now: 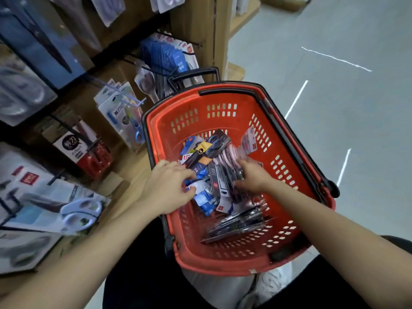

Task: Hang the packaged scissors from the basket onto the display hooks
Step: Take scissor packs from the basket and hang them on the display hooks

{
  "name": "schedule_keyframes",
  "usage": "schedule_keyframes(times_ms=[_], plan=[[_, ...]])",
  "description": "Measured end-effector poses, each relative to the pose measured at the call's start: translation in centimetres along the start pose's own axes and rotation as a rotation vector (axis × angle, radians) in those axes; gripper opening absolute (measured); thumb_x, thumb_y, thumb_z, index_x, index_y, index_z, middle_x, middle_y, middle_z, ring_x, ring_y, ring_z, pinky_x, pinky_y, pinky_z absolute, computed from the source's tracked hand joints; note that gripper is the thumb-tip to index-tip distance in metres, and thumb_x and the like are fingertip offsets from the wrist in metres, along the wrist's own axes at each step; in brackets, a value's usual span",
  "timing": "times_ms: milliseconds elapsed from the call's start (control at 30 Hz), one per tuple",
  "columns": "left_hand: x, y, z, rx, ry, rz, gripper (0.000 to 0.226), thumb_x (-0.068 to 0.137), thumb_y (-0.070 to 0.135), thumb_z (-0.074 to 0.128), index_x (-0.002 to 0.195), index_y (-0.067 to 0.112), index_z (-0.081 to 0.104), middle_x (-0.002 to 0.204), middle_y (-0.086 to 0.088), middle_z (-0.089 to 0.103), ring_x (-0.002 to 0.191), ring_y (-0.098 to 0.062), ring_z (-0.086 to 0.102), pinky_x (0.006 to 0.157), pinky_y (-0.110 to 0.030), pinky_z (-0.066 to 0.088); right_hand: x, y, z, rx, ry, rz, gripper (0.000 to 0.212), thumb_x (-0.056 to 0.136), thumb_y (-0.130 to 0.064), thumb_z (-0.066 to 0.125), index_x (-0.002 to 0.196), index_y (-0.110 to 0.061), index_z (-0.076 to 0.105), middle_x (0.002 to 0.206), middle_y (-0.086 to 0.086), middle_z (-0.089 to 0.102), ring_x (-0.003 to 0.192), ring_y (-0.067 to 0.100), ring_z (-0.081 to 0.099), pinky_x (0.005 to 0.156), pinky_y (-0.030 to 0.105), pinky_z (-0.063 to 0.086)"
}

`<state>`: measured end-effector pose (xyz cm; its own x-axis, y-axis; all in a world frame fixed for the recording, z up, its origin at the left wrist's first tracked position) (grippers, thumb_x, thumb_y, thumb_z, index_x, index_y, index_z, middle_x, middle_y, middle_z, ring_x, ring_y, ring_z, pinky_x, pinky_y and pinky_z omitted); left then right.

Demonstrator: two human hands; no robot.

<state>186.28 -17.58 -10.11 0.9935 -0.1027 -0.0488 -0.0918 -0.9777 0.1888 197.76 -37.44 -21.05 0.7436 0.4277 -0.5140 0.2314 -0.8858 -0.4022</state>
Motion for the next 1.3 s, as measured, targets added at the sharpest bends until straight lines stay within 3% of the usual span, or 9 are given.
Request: schedule_keyframes(times_ms=[100, 267, 367, 600, 867, 967, 1133, 1200, 1300], plan=[[-0.1, -0.3, -0.2, -0.047, 0.054, -0.002, 0.041, 0.084, 0.056, 0.046, 0.100, 0.033, 0.075, 0.090, 0.014, 0.073, 0.095, -0.013, 0.064, 0.090, -0.031, 0.034, 2.3, -2.2, -1.9, 0.206, 0.157, 0.004, 0.079, 0.091, -0.031, 0.077, 0.156, -0.012, 0.036, 0.157, 0.011, 0.044, 0.133, 0.030, 0.054, 0.110, 0.039, 0.045], [-0.4, 0.1, -0.2, -0.046, -0.005, 0.051, 0.042, 0.086, 0.057, 0.043, 0.103, 0.035, 0.075, 0.087, 0.017, 0.071, 0.093, -0.010, 0.061, 0.092, -0.035, 0.038, 9.1, -2.8, -3.9, 0.364, 0.257, 0.123, 0.102, 0.085, -0.038, 0.080, 0.163, -0.016, 0.018, 0.168, 0.008, 0.026, 0.155, 0.034, 0.024, 0.124, 0.057, 0.027], [-0.4, -0.1, -0.4, -0.077, 0.029, 0.037, 0.039, 0.085, 0.055, 0.046, 0.101, 0.035, 0.076, 0.086, 0.018, 0.072, 0.089, -0.008, 0.061, 0.090, -0.035, 0.040, 11.5, -2.7, -3.8, 0.496, 0.262, 0.187, 0.097, 0.088, -0.032, 0.080, 0.162, -0.014, 0.021, 0.162, 0.013, 0.039, 0.147, 0.035, 0.040, 0.118, 0.054, 0.039], [-0.3, -0.6, -0.7, -0.148, 0.101, 0.031, 0.028, 0.085, 0.049, 0.055, 0.095, 0.034, 0.076, 0.084, 0.019, 0.071, 0.084, -0.007, 0.059, 0.086, -0.029, 0.034, 10.2, -3.2, -2.4, 0.759, 0.093, 0.249, 0.012, 0.093, -0.004, 0.072, 0.100, -0.008, 0.064, 0.110, 0.017, 0.074, 0.095, 0.030, 0.076, 0.089, 0.048, 0.062], [-0.5, -0.9, -1.4, -0.267, 0.251, 0.004, 0.019, 0.085, 0.044, 0.069, 0.096, 0.031, 0.077, 0.087, 0.017, 0.074, 0.083, -0.008, 0.065, 0.082, -0.023, 0.030, 0.0, -1.3, -7.7, 1.155, 0.172, 0.239, 0.019, 0.095, 0.008, 0.062, 0.110, -0.004, 0.061, 0.105, 0.018, 0.073, 0.081, 0.027, 0.078, 0.066, 0.040, 0.066], [-0.4, -1.3, -1.8, -0.376, 0.269, -0.074, 0.042, 0.087, 0.052, 0.062, 0.120, 0.028, 0.072, 0.108, 0.014, 0.075, 0.099, -0.012, 0.069, 0.087, -0.026, 0.036, -3.4, -0.9, -6.6, 1.418, 0.053, 0.226, 0.034, 0.094, 0.014, 0.055, 0.123, -0.002, 0.062, 0.110, 0.019, 0.074, 0.085, 0.024, 0.078, 0.068, 0.040, 0.065], [0.4, -1.7, -1.4, -0.715, 0.184, -0.328, 0.104, 0.083, 0.075, 0.063, 0.164, 0.026, 0.021, 0.148, 0.015, 0.056, 0.127, -0.009, 0.060, 0.107, -0.041, 0.046, -5.8, -3.7, -3.8, 1.502, -0.182, 0.100, 0.052, 0.087, 0.012, 0.056, 0.137, -0.005, 0.058, 0.110, 0.012, 0.075, 0.092, 0.023, 0.075, 0.076, 0.036, 0.064], [0.8, -1.4, -1.4, -0.859, 0.207, -0.362, 0.096, 0.079, 0.078, 0.068, 0.156, 0.034, 0.033, 0.135, 0.019, 0.066, 0.122, -0.006, 0.063, 0.105, -0.046, 0.050, -6.2, -5.2, -2.5, 1.485, -0.254, 0.047, 0.058, 0.082, 0.010, 0.062, 0.138, -0.005, 0.056, 0.113, 0.012, 0.073, 0.096, 0.025, 0.073, 0.077, 0.036, 0.064], [0.6, -1.6, -2.4, -1.037, 0.378, -0.372, 0.054, 0.087, 0.042, 0.078, 0.131, 0.028, 0.051, 0.104, 0.014, 0.076, 0.096, -0.009, 0.072, 0.084, -0.049, 0.057, -6.5, -6.9, -0.8, 1.429, -0.319, 0.000, 0.052, 0.082, 0.004, 0.067, 0.132, -0.009, 0.059, 0.116, 0.013, 0.071, 0.102, 0.030, 0.070, 0.076, 0.035, 0.065]])
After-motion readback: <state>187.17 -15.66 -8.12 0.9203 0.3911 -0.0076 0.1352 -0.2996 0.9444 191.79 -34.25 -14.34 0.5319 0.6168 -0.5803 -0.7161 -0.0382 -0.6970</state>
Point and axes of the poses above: each hand's wrist, its own x-axis towards the middle knuckle, its own z-axis out of the palm, y = z × x, the point moved 9 cm from there along x, towards the middle knuckle
